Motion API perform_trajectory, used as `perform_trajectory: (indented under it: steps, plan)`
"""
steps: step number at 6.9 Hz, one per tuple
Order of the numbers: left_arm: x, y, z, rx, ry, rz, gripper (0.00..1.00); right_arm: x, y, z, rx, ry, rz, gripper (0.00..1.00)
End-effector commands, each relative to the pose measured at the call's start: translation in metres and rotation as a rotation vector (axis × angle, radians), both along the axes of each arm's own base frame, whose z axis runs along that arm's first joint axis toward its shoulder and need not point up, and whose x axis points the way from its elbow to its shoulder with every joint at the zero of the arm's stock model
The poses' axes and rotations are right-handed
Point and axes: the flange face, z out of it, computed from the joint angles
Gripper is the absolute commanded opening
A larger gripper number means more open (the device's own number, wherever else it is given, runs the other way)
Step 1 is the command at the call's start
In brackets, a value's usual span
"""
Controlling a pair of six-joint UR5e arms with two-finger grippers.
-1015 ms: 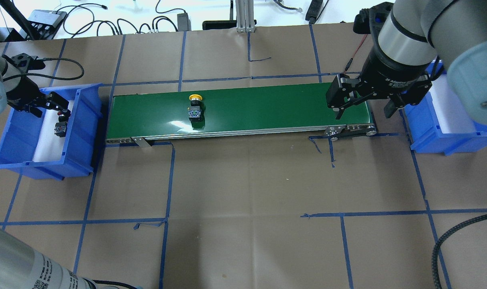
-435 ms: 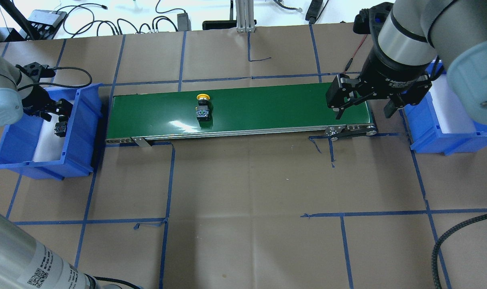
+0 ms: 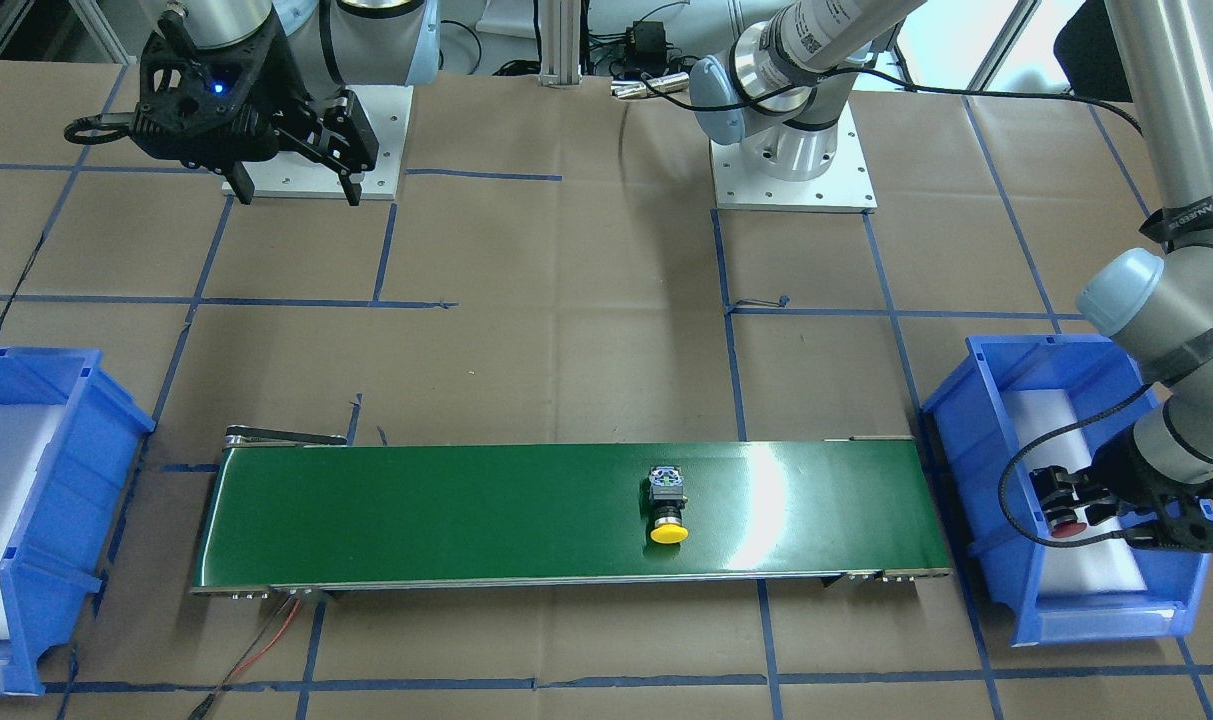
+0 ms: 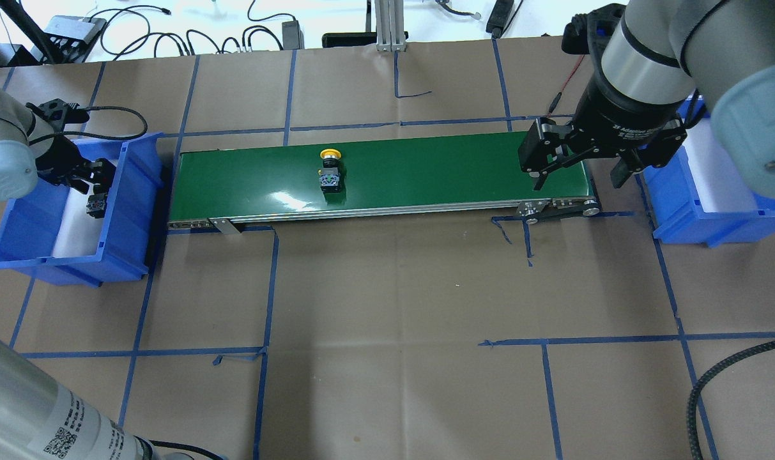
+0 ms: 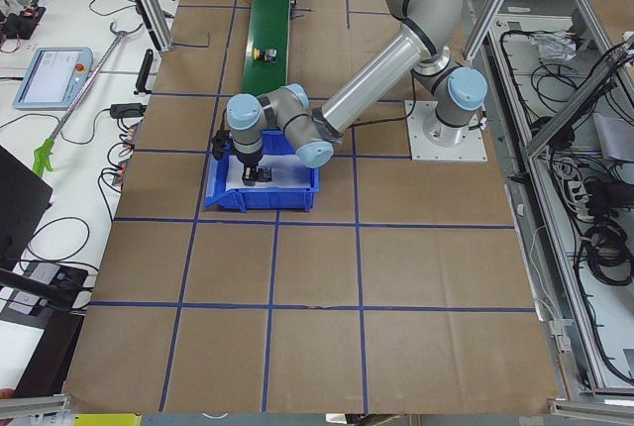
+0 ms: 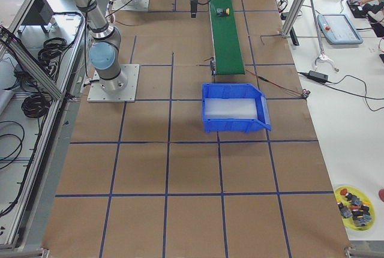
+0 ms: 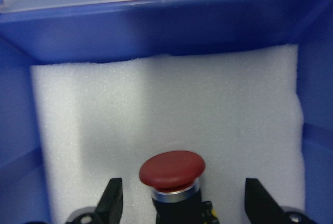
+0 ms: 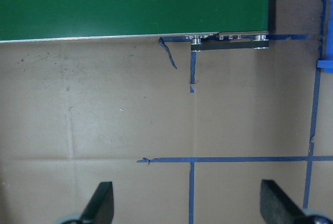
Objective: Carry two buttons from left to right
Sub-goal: 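Lower the left gripper into the bin onto the red-capped button, then grasp the red-capped button with the left gripper and lift it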
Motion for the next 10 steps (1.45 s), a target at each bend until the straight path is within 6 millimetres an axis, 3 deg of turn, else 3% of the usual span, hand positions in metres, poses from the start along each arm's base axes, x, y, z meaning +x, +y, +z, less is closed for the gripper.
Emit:
perform_trajectory:
  steps: [1,2,5,8,9,10]
  plan:
    - [0.0,0.003,0.004,0.01,0.004,-0.001,0.0,0.0,0.0,0.0,0.0,0.0,0.0,1.0]
    - [-0.001,0.002,0.008,0.006,0.001,-0.002,0.0,0.0,0.0,0.0,0.0,0.0,0.0,1.0]
    - [-0.004,0.01,0.065,0.023,0.003,0.0,0.0,0.0,0.0,0.0,0.0,0.0,0.0,1.0]
    - [-0.013,0.028,0.156,0.069,-0.016,0.0,0.0,0.0,0.0,0.0,0.0,0.0,0.0,1.0]
    - [-0.012,0.026,0.169,0.072,-0.015,0.002,0.0,0.0,0.0,0.0,0.0,0.0,0.0,1.0]
    - [-0.017,0.023,0.168,0.074,-0.013,0.0,0.0,0.0,0.0,0.0,-0.001,0.0,0.0,1.0]
